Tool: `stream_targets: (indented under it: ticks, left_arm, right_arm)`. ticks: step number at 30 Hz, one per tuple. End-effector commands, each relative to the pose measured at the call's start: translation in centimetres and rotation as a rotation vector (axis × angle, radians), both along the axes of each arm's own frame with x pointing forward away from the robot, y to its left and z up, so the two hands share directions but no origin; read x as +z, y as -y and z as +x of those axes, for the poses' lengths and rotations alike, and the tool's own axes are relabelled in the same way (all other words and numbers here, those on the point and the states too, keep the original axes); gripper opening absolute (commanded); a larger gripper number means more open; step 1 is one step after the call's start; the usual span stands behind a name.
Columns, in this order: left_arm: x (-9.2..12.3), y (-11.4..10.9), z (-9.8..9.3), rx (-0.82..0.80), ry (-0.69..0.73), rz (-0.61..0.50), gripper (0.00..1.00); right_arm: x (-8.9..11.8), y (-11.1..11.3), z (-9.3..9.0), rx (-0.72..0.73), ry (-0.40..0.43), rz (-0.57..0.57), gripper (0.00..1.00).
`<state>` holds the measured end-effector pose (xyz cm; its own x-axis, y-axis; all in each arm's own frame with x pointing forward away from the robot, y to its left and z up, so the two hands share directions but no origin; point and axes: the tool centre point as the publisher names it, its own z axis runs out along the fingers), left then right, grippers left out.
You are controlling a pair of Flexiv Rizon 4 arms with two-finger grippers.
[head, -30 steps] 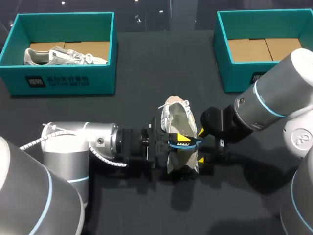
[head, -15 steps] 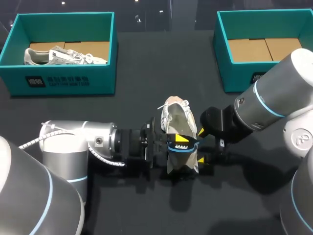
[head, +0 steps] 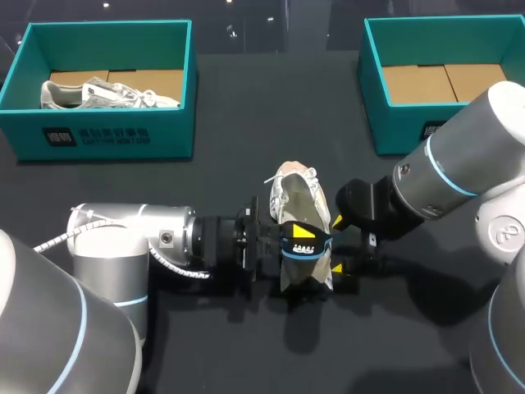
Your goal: Take the shoe out of the shoebox, open the shoe tongue, remove and reinsert the insole, then place the shoe into the shoebox
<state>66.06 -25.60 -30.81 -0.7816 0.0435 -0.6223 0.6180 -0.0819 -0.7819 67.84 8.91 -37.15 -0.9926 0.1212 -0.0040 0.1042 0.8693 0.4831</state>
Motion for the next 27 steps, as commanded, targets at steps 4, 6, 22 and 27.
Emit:
stream_targets:
  ticks: [4, 6, 22, 27]
  left_arm:
    - [-0.7, -0.1, 0.5, 0.013, 0.008, -0.005, 0.0]
    - [-0.7, -0.2, 0.5, 0.019, 0.013, -0.007, 0.0]
    - [-1.9, -0.3, 2.4, 0.07, 0.009, 0.039, 0.0]
    - [-2.6, -0.2, 3.3, 0.097, -0.003, 0.054, 0.0]
  right_arm:
    - [0.0, 0.1, -0.1, 0.0, 0.002, 0.001, 1.0]
    - [0.0, 0.1, -0.1, 0.0, 0.002, 0.001, 1.0]
    - [0.0, 0.1, -0.1, 0.0, 0.002, 0.001, 1.0]
    - [0.0, 0.1, -0.1, 0.0, 0.002, 0.001, 1.0]
